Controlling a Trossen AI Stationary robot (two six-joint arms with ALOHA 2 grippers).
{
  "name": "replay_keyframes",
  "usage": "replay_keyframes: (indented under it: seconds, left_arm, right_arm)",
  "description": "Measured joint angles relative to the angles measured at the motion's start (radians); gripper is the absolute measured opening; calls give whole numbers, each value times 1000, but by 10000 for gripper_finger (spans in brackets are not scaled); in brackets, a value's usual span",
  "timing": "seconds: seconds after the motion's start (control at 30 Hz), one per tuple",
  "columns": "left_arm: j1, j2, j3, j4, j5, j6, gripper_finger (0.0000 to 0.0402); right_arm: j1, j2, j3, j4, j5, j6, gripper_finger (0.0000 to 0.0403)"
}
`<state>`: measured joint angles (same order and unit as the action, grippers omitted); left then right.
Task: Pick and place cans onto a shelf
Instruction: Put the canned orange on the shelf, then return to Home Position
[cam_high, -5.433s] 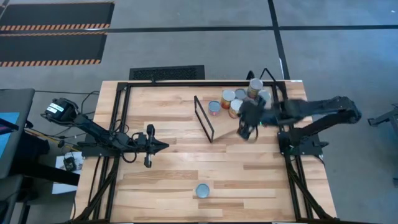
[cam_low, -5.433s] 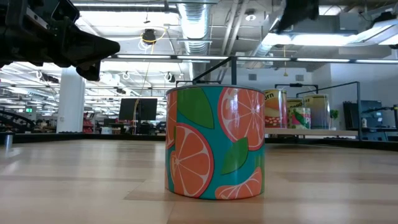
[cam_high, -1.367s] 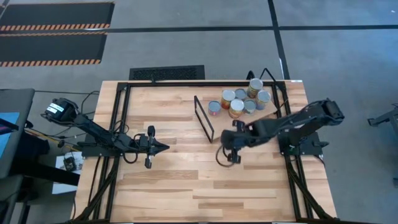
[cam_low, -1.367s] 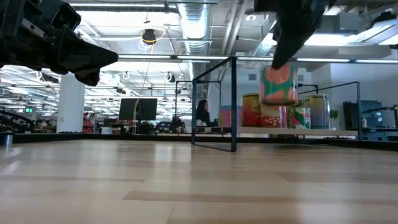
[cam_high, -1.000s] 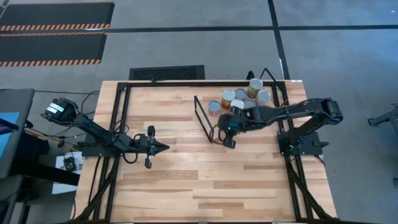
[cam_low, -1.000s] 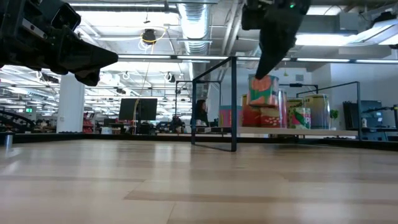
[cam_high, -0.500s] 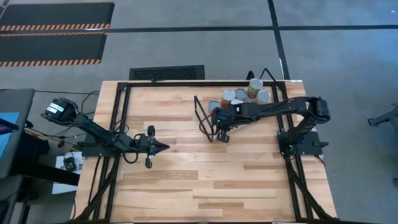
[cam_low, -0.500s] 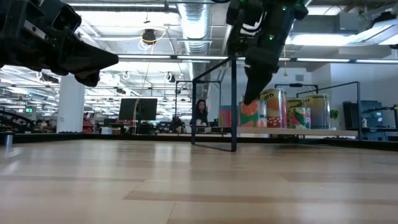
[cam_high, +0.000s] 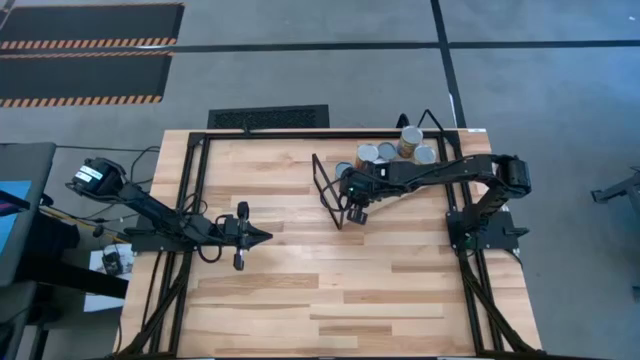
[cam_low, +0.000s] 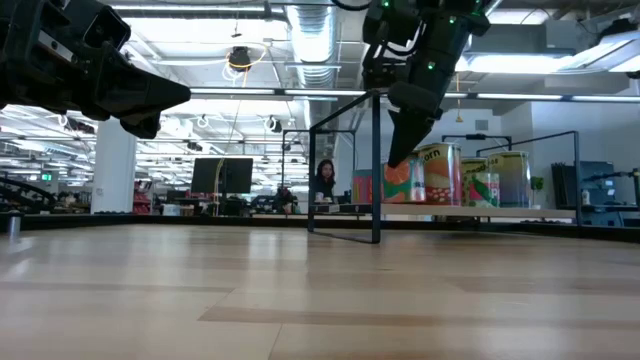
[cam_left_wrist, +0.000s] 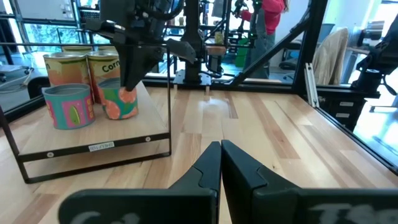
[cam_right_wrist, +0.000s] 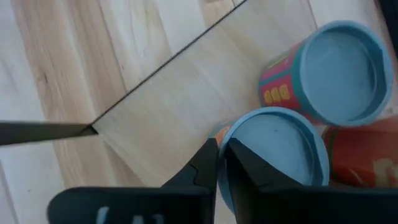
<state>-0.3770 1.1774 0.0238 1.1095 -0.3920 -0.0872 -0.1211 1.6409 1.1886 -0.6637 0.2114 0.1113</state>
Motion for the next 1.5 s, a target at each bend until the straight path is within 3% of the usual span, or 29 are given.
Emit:
replay_keyframes:
  seconds: [0.5, 0.93, 1.13, 1.3, 1.5]
  left_arm:
    - [0, 0, 0, -1, 0, 0, 0]
    - [0, 0, 0, 0, 0, -3, 0]
    - [0, 0, 0, 0, 0, -5, 0]
    - [0, 0, 0, 2, 17, -29, 0]
    - [1, -8, 0, 24, 27, -31, 0]
  right_arm:
    - [-11, -2, 0, 4, -1, -15, 82]
    - [86, -262, -10, -14, 66, -53, 9]
    - [147, -427, -227, 238, 75, -61, 6]
    - [171, -551, -442, 463, 23, -45, 8]
    - [202, -678, -573, 598, 0, -53, 4]
